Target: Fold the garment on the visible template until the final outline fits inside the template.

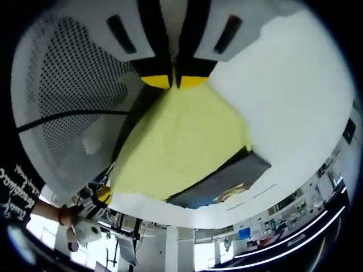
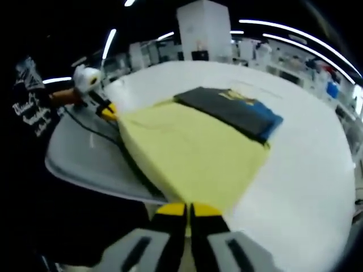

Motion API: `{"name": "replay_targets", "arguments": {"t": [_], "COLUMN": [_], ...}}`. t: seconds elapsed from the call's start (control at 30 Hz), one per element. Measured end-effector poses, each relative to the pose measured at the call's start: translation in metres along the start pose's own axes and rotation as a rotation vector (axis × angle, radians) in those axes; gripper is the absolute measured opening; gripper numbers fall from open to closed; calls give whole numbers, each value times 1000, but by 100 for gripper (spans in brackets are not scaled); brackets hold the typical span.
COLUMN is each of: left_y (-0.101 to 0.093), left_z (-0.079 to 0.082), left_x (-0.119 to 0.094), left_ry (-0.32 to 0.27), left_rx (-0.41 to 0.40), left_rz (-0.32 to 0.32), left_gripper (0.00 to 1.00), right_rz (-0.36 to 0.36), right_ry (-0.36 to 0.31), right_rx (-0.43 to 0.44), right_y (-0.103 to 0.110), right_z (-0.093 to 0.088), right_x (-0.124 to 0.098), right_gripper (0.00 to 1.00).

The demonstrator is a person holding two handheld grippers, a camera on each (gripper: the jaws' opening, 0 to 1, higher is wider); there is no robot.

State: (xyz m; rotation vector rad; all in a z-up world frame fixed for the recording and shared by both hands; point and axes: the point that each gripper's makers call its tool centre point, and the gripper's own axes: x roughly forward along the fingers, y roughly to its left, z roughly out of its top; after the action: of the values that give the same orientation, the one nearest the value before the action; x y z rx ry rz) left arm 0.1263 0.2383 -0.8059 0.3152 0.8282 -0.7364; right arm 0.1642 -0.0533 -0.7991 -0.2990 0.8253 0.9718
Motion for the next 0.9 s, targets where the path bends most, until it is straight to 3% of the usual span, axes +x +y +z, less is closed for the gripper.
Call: {"name": "replay_targets", "arguments": {"t": [0.23, 0.9], "left_y": [4, 36], "left_z": [7, 51], "left_x": [-5, -23], "left_ry": [-6, -67], "left_rx": [6, 75], "left_rz": [-3, 21], "left_gripper": [0, 0], "right_rz": [-17, -56], "right_ry": [-21, -104], "right_rx": [-11, -79], "right_y": [-6, -29], "right_z": [10, 57], "right_x": [-5, -26], "right_gripper": [0, 0]}}
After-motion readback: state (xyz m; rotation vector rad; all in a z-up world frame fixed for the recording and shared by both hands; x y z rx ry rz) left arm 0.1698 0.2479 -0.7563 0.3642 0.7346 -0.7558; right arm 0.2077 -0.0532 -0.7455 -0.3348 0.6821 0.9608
